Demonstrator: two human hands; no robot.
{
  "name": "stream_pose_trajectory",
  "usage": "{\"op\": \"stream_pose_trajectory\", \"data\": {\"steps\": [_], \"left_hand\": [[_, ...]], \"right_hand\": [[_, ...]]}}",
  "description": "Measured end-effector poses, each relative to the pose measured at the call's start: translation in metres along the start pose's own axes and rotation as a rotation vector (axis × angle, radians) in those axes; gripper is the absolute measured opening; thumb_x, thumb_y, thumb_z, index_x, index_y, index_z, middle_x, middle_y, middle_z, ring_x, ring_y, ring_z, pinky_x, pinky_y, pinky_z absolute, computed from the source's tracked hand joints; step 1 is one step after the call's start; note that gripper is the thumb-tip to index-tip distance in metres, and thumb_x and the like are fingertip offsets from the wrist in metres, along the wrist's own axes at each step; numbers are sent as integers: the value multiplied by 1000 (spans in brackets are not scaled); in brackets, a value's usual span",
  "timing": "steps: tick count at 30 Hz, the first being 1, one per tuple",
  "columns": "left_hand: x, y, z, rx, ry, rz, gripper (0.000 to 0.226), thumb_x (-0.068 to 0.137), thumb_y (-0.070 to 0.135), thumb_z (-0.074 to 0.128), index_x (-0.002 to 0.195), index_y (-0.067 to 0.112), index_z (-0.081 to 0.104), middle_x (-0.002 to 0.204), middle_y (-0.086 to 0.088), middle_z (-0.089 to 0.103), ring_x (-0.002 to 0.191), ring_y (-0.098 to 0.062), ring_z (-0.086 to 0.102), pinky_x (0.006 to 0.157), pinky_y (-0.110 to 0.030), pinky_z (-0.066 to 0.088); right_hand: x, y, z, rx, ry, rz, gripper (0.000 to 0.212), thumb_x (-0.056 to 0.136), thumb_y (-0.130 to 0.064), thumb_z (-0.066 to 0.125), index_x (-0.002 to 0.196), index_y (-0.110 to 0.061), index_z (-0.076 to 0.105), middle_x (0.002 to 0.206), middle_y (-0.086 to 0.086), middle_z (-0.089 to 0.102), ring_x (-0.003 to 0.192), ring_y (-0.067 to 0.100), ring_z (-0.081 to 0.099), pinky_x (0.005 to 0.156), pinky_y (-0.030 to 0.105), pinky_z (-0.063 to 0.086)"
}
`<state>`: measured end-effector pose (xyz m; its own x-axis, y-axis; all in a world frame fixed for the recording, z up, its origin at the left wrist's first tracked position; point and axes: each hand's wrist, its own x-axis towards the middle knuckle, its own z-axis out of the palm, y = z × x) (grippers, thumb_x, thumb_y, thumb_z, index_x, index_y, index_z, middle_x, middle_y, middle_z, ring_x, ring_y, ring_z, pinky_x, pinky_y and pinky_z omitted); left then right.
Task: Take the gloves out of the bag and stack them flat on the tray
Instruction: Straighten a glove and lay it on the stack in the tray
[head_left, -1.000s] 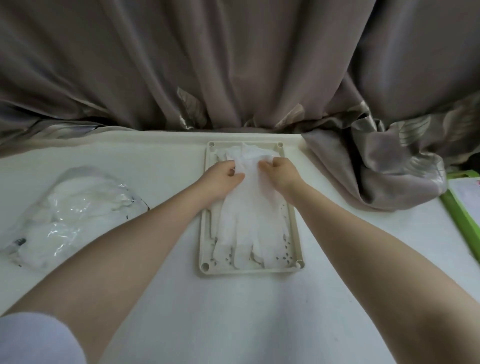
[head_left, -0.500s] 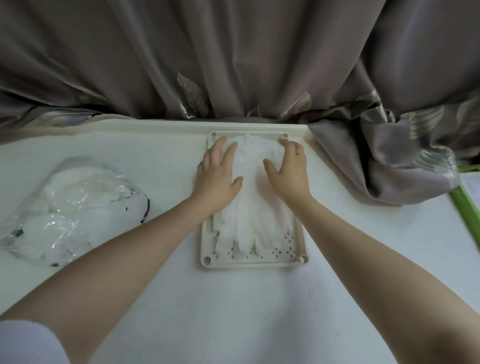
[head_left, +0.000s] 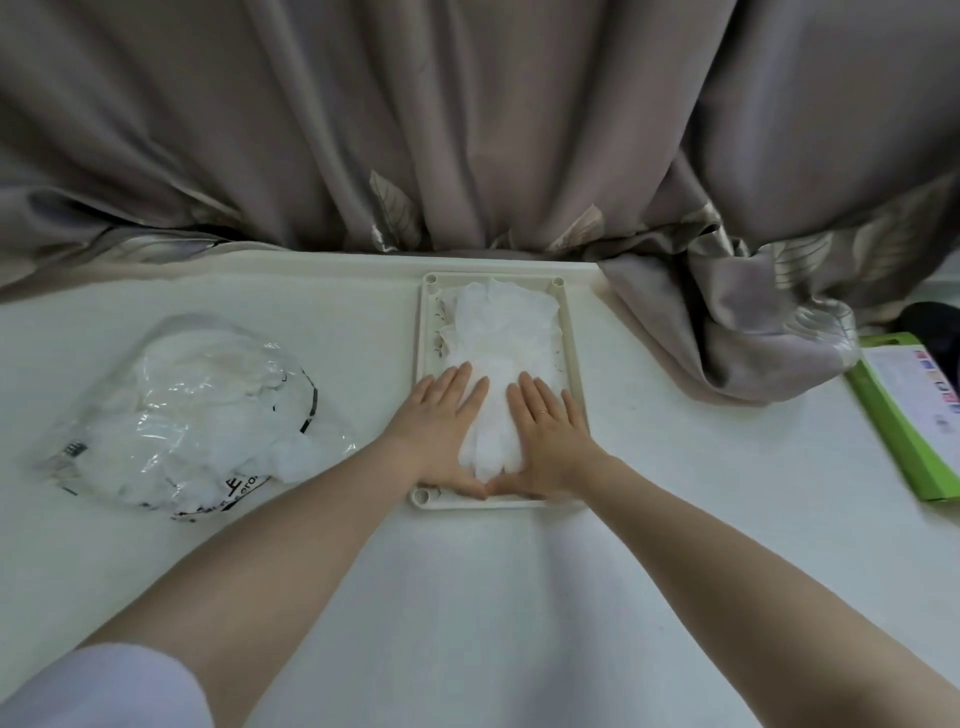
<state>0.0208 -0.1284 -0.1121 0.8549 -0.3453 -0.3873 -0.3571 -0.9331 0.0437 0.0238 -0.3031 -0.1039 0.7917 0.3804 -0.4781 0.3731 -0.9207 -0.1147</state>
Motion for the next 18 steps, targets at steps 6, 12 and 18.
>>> {"op": "stream_pose_trajectory", "data": {"steps": [6,12,18], "left_hand": [[-35,-22,-17,-119,104,133,111,72,60,66,151,19,0,158,-1,-14,146,-18,-11,115,-30,-6],[-87,-89,-10,-44,609,94,24,68,12,62,90,12,72,130,-19,56,122,-41,50,99,-55,41],[-124,-156,8,-81,626,-281,26,68,-8,71,81,15,70,144,-19,40,139,-42,20,110,-48,3]], "right_hand": [[-4,-42,-51,184,77,146,80,91,-68,24,146,-10,32,159,12,9,147,27,6,117,45,6],[9,-118,-48,434,359,-246,22,95,-11,46,101,-3,65,102,13,61,93,29,58,82,41,45],[31,-193,-34,342,164,-319,28,94,-24,53,114,-6,61,114,11,62,105,26,57,88,32,42]]}}
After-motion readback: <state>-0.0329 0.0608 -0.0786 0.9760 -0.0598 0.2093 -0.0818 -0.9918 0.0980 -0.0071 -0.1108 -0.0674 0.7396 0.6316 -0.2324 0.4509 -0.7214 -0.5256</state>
